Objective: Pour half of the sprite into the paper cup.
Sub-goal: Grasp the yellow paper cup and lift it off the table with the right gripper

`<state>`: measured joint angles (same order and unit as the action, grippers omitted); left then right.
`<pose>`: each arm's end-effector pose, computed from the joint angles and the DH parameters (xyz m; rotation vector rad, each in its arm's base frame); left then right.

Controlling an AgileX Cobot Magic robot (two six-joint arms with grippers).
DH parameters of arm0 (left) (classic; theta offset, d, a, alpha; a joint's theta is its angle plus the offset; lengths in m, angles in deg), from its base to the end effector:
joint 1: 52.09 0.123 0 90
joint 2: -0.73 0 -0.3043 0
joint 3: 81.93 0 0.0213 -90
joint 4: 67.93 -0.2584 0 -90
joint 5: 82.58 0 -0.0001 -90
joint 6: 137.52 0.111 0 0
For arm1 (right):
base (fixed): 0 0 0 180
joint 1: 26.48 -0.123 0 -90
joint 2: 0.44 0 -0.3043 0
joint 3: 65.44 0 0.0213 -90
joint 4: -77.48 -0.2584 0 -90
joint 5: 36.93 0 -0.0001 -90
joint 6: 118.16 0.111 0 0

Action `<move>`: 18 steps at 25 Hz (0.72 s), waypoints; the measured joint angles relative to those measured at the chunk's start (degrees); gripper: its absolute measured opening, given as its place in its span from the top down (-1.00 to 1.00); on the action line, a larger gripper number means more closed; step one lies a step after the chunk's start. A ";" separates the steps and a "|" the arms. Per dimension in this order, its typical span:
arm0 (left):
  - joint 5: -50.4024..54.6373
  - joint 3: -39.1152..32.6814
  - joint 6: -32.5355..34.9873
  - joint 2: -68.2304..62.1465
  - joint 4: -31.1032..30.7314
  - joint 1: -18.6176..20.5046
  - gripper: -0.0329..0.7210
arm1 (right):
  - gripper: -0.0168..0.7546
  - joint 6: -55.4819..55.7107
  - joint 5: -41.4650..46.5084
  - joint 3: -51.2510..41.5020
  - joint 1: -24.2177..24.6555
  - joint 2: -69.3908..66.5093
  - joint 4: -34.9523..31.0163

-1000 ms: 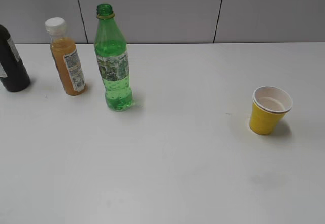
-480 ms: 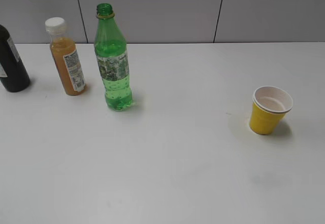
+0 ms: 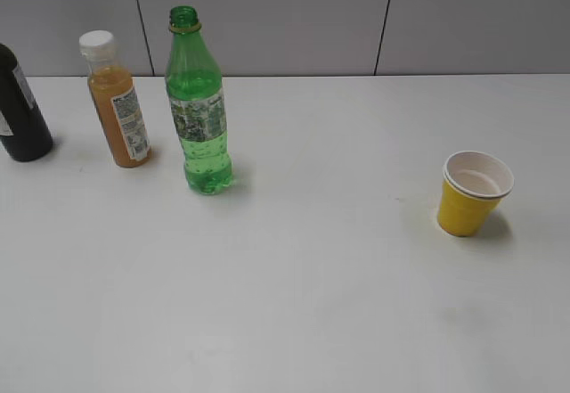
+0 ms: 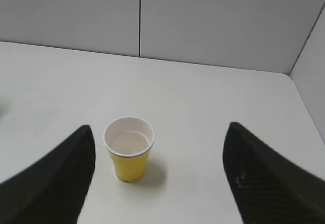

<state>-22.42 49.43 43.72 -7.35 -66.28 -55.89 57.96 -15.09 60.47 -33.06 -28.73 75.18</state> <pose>0.0018 -0.0029 0.2751 0.0907 2.0382 -0.0624 0.0921 0.0123 0.2953 -0.1426 1.8137 0.0733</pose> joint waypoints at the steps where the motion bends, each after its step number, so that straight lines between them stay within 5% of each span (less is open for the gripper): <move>1: 0.00 0.00 0.00 0.00 0.00 0.00 -0.51 | -0.58 0.00 -2.13 -0.84 0.00 -1.29 -0.74; 12: 0.00 0.00 0.00 0.00 0.00 0.00 -0.51 | -0.58 -2.86 -23.97 -14.82 0.00 -9.29 -4.07; 18: 0.00 0.00 0.00 0.00 0.00 0.00 -0.51 | -0.58 -2.94 -31.78 -15.54 -3.89 -17.24 -4.55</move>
<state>-22.42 49.43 43.72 -7.35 -66.28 -55.89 55.02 -46.87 44.93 -36.94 -45.97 70.63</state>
